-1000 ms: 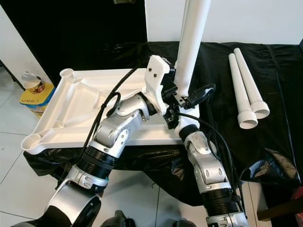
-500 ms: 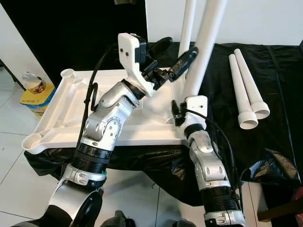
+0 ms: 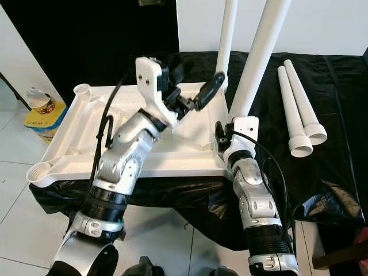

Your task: Building children table

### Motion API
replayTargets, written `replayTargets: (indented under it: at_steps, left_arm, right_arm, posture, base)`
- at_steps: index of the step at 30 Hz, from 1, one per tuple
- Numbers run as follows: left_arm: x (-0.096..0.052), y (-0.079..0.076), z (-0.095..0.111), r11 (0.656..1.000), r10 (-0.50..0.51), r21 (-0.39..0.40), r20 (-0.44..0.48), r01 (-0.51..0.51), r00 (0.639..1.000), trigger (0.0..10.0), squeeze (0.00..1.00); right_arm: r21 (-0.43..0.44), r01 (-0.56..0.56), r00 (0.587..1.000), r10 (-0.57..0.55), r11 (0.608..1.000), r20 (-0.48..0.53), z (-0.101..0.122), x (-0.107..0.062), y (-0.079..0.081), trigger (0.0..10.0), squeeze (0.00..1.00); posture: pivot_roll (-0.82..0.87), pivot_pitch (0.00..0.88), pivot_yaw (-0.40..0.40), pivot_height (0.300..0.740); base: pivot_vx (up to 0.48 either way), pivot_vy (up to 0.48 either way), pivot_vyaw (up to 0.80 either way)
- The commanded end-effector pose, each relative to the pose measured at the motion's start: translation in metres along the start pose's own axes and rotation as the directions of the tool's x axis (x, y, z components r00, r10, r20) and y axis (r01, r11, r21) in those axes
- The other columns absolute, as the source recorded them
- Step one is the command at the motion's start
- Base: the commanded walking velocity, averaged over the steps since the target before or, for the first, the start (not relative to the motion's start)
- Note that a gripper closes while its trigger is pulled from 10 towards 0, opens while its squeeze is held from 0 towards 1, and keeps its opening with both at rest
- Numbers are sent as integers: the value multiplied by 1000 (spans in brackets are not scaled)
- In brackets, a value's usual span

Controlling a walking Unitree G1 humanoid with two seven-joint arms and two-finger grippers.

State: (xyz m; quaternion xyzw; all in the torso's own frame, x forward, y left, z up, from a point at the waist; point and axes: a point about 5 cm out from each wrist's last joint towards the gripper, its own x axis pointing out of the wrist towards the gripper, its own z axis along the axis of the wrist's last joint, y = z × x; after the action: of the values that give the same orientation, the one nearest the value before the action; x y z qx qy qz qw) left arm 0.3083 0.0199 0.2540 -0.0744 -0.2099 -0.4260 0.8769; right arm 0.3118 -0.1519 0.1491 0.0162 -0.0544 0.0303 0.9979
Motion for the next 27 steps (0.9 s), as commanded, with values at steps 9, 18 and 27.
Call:
replayTargets:
  at_steps: [9, 18, 27]
  left_arm:
    - [-21, -9, -21, 999, -16, 38, -82, 19, 997, 10000, 0]
    - [-41, -20, -41, 997, -73, 9, -167, 75, 983, 10000, 0]
    - [-66, -32, -57, 989, -140, 0, -284, 146, 949, 10000, 0]
  right_arm:
    - [-23, 28, 999, -28, 999, -19, -10, -11, -7, 10000, 0]
    - [-47, 40, 998, -41, 998, -39, -16, -19, -13, 10000, 0]
    - [-101, 13, 998, -19, 995, -62, -24, -30, -13, 10000, 0]
  posture:
    - [-66, 27, 26, 740]
    - [-66, 37, 30, 740]
    - [-57, 45, 24, 740]
  base:
    - [0, 0, 0]
    - [0, 0, 0]
    - [0, 0, 0]
